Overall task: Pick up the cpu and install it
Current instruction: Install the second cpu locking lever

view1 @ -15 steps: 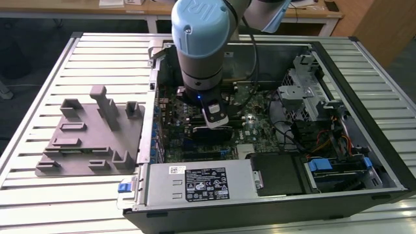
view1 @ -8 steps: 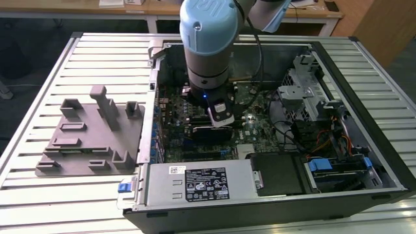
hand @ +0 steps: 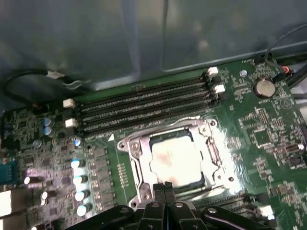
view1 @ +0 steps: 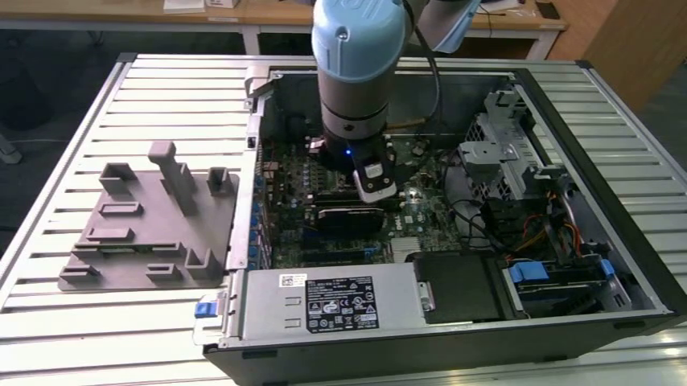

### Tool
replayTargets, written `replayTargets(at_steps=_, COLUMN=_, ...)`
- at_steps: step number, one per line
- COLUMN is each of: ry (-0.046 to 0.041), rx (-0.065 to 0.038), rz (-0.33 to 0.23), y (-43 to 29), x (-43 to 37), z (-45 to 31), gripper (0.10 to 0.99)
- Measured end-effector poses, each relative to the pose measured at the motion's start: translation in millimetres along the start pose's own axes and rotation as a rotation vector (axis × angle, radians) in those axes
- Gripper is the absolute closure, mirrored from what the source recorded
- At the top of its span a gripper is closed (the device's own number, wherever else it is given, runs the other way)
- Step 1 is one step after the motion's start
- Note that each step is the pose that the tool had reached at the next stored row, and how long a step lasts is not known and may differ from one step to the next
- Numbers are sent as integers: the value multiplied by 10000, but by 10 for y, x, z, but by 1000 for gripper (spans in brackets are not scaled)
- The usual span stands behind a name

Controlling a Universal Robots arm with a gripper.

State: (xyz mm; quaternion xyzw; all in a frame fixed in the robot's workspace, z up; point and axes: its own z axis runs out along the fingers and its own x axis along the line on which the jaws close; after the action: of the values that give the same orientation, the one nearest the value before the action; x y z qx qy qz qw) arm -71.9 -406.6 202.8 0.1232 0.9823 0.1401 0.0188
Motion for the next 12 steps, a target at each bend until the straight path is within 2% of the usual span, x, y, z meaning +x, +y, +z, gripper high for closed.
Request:
replayTargets(at_steps=6, ry=-58, rx=238, rz=-18, y=123, x=-23, z=38, gripper=980)
replayTargets(at_steps=9, ry=-95, rx=388, rz=-29, y=182, x=-31, z=56, gripper=980)
replayTargets(at_steps=12, ry=-144, rx=590, rz=-44, y=237, x=-33, z=71, gripper=980)
